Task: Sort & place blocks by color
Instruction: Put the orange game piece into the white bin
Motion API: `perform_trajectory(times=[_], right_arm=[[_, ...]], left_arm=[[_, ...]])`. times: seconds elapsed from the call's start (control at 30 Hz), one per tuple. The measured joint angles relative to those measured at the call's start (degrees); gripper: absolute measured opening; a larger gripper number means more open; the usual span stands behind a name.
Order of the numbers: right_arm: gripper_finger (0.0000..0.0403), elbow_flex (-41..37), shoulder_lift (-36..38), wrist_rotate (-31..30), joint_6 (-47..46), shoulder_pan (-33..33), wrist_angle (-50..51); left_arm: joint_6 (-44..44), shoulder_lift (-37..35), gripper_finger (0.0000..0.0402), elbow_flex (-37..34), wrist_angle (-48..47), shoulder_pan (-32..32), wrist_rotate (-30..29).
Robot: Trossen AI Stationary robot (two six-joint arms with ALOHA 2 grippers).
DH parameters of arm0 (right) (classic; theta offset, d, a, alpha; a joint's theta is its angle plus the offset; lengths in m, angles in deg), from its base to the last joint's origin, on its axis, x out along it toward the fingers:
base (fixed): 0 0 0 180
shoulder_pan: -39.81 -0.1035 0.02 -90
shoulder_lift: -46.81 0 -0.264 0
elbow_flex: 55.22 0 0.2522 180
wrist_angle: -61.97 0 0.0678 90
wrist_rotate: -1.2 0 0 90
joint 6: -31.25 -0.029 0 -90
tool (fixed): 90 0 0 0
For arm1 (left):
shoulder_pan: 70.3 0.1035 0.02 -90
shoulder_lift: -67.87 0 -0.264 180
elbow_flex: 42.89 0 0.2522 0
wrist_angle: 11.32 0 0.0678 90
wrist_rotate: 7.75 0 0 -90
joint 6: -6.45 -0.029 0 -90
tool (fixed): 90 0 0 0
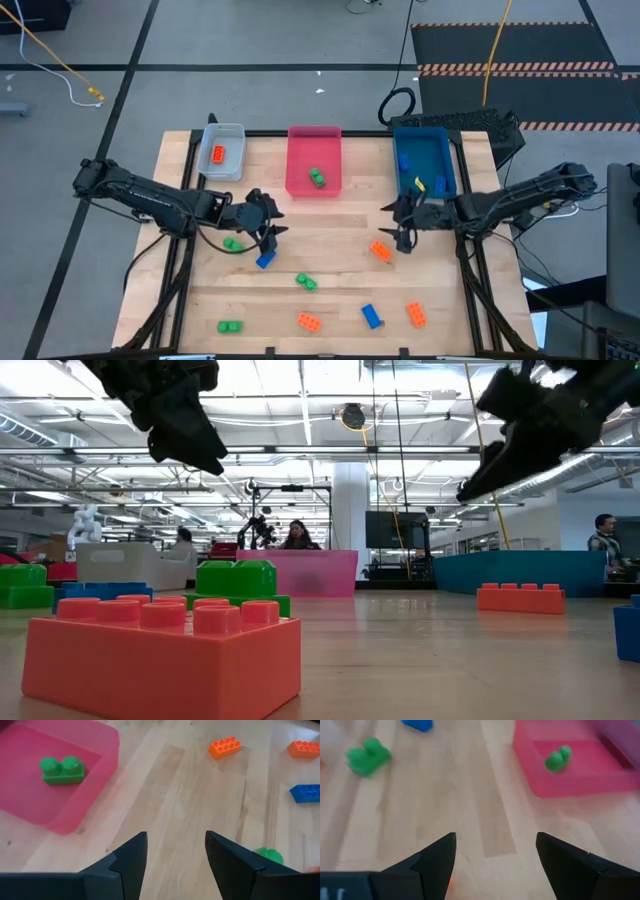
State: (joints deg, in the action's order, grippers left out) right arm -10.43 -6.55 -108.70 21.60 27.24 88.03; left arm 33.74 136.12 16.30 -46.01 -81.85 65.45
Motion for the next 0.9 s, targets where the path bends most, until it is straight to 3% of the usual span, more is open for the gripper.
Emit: perform_trajectory(times=[0.53,0.73,0.9], right_arm=[[0.027,2.49,-5.61,-0.71,-2.99,-5.5,1.12],[0.027,10.07,-11.3,0.5,-12.47,-10.49,17.79],[0.027,13.61,-16.37,4.92,-21.69,-12.77,21.21]], left_arm=[[-1.81,0.41,0.0202,-0.02,2.58,-1.46,-0.15],[-8.15,2.19,0.0202,0.04,6.74,-0.82,-0.14],[-11.22,4.7,0.0202,0.04,9.8,-0.29,-0.17]])
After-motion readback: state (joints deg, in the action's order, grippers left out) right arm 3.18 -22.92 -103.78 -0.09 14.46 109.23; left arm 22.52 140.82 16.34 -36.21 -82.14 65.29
